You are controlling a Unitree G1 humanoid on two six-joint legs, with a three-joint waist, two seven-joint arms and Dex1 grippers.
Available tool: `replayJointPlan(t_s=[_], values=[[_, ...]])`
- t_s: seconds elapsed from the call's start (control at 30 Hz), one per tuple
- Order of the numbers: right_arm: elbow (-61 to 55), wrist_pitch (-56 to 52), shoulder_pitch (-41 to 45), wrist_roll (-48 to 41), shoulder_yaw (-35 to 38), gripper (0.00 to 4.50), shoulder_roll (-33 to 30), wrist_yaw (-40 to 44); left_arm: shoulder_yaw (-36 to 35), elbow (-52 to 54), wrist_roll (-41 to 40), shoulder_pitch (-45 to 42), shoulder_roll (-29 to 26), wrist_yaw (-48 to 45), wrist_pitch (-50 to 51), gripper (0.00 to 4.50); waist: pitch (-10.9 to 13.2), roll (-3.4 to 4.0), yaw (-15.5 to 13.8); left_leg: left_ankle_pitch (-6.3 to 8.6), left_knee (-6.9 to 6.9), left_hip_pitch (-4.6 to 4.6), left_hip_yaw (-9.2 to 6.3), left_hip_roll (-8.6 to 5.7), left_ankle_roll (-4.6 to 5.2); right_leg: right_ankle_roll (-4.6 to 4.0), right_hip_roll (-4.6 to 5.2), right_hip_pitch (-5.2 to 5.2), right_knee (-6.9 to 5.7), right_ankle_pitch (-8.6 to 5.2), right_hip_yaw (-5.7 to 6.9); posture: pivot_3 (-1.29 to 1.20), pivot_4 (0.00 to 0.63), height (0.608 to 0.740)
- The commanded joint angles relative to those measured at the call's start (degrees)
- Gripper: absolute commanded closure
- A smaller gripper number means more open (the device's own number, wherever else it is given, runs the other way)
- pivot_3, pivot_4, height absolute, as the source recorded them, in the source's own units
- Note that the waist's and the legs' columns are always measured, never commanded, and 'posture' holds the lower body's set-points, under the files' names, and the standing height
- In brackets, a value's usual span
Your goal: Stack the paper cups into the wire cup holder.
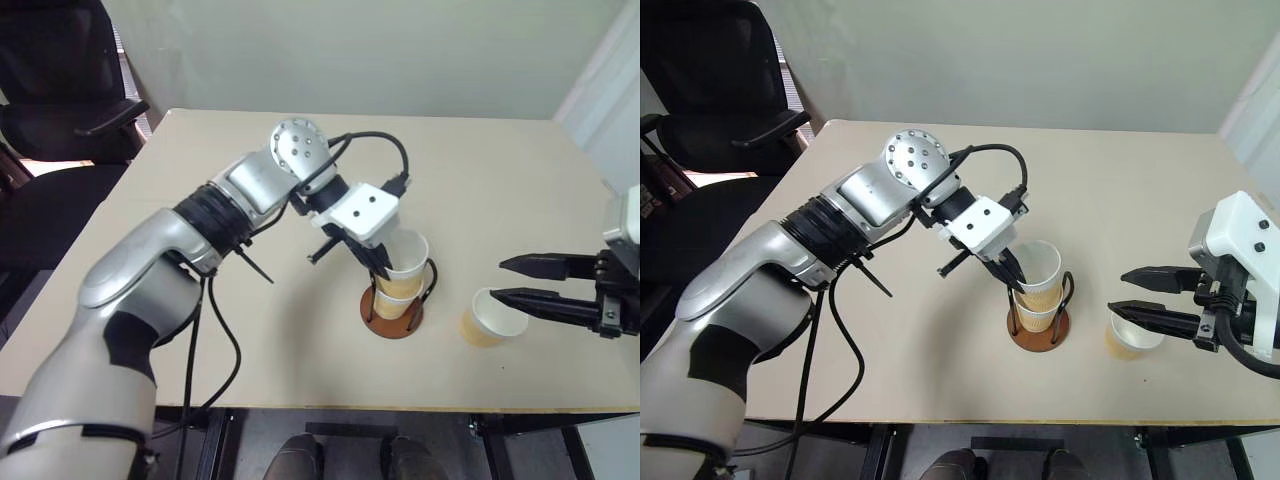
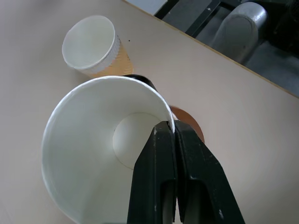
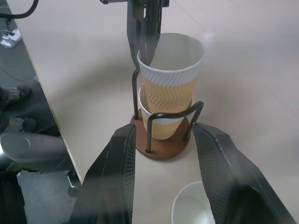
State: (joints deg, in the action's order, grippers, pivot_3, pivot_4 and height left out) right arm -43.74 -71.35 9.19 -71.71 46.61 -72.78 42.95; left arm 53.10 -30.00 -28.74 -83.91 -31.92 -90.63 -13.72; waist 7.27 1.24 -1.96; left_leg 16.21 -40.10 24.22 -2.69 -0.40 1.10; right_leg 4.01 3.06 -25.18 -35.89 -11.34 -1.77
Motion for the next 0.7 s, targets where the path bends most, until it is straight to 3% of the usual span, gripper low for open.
replayJointPlan(t_s=[0.03, 0.3, 0.33, 0.43, 0.57, 0.7], values=[[0.12, 0.7, -1.5, 2.78, 1.75, 2.53, -1.76, 0.38, -4.96, 0.45, -0.61, -0.19, 1.22, -1.87, 1.33, 3.5, 0.0, 0.0, 0.0, 0.0, 0.0, 0.0, -0.01, 0.01, 0.0, 0.0, 0.0, 0.0, 0.0, 0.0, 0.0, 0.0, 0.15, 0.74], [1.57, -2.52, -3.73, 0.23, 3.09, 2.53, -3.09, 2.0, -12.13, 2.28, -2.99, -1.13, 0.97, -1.87, 5.92, 0.71, -0.02, 0.03, 0.01, 0.0, 0.0, -0.01, 0.05, 0.0, 0.0, 0.02, -0.01, -0.01, -0.01, 0.0, -0.02, 0.0, 0.15, 0.74], [1.56, -2.89, -4.03, 0.42, 3.07, 2.36, -3.4, 2.27, -13.52, 1.83, -2.89, -1.25, 0.59, -1.87, 6.26, 0.36, -0.02, 0.03, 0.02, 0.0, -0.01, -0.01, 0.06, 0.0, 0.0, 0.02, -0.01, 0.0, -0.01, 0.0, -0.02, 0.0, 0.15, 0.74], [1.18, -3.35, -4.99, 1.67, 2.8, 1.7, -4.02, 3.16, -17.09, 1.39, -2.76, -0.86, -0.8, -1.87, 8.46, 0.34, -0.02, 0.03, 0.03, 0.0, 0.0, -0.03, 0.05, 0.01, 0.0, 0.03, -0.02, 0.0, -0.02, 0.0, -0.03, 0.0, 0.15, 0.74], [-0.85, 0.44, -6.81, 8.4, -2.13, 0.31, -5.34, 3.2, -20.66, 3.78, -2.7, 3.26, -5.15, -1.87, 12.7, 0.34, -0.05, 0.09, 0.15, 0.0, 0.02, -0.08, 0.06, 0.02, -0.01, 0.02, -0.03, -0.01, -0.02, -0.01, -0.04, 0.0, 0.15, 0.74], [-2.93, 5.34, -10.89, 16.64, -8.19, 0.31, -7.14, 5.05, -22.06, 7.75, -1.8, 8.1, -9.91, -1.87, 16.01, 0.34, -0.08, 0.13, 0.22, -0.01, 0.01, -0.12, 0.04, 0.04, -0.01, 0.01, -0.05, 0.0, -0.05, -0.02, -0.04, 0.0, 0.15, 0.74]])
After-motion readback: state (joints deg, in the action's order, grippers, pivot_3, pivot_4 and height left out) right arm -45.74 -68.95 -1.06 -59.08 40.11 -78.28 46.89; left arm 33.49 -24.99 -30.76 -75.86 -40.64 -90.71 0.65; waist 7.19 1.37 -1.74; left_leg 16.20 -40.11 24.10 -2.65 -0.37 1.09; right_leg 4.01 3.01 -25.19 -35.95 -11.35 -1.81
